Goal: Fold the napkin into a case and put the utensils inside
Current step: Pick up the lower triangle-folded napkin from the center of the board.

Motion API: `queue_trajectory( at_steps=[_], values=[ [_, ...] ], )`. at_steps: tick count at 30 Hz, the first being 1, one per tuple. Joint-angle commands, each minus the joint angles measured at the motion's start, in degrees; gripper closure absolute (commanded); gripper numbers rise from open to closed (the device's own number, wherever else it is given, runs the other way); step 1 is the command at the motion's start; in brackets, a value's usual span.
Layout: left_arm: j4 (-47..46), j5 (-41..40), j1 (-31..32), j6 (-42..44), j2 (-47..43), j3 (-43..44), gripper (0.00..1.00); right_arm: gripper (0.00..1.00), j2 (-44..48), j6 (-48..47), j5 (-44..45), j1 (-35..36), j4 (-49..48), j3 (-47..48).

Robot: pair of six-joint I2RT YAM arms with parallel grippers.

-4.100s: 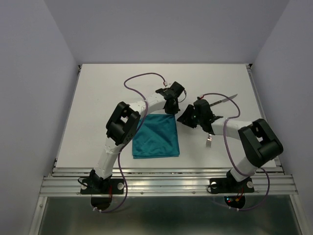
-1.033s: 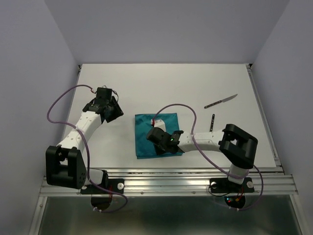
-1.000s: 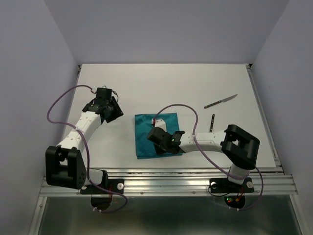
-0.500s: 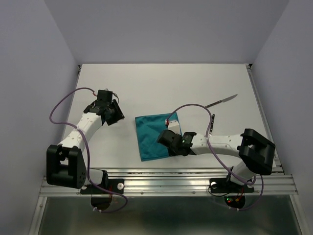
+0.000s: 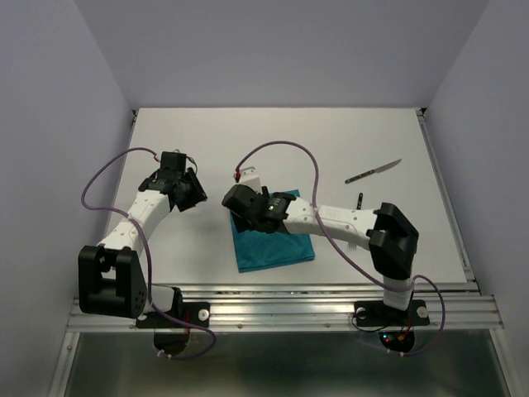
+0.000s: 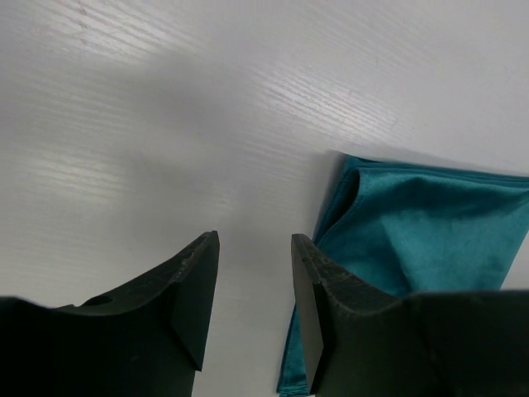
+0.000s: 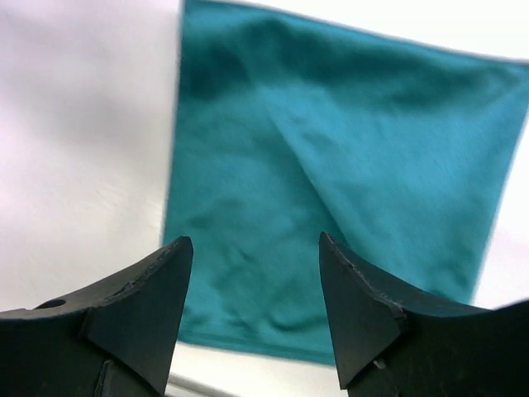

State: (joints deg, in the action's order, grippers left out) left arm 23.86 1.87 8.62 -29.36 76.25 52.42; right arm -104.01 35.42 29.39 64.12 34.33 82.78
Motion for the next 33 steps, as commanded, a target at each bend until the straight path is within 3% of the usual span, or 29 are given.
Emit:
queue_trajectory(
  at_steps=[1, 8, 17, 22, 26, 30, 33],
  values=[
    [0.93, -0.02, -3.07, 1.41, -2.85, -0.56, 0.49, 0.31, -9.86, -4.74, 0.77, -2.24, -0.05, 12.80],
    [0.22, 1.65, -6.07, 2.56, -5.50, -1.98, 0.49, 0.29, -23.15, -8.08, -1.35, -4.79, -1.02, 27.58],
    [-0.92, 3.31, -6.16, 2.12, -4.97, -3.82, 0.49, 0.30, -31.16, -7.21, -0.74, -5.85, -1.19, 32.88],
    [-1.62, 3.67, -6.16, 1.77, -4.97, -4.44, 0.49, 0.35, -34.33, -7.56, -0.12, -5.85, -1.19, 34.90],
    [-1.71, 4.02, -6.16, 1.50, -5.06, -4.52, 0.49, 0.47, -34.25, -6.68, -0.47, -5.85, -1.72, 33.94],
    [-2.23, 6.04, -6.16, 1.94, -4.97, -4.70, 0.48, 0.70, -32.32, -6.85, -1.61, -5.85, -5.04, 31.31],
    [-2.50, 7.44, -6.16, 2.29, -4.88, -4.61, 0.48, 0.78, -29.43, -7.56, -5.38, -6.37, -8.56, 28.15]
  ],
)
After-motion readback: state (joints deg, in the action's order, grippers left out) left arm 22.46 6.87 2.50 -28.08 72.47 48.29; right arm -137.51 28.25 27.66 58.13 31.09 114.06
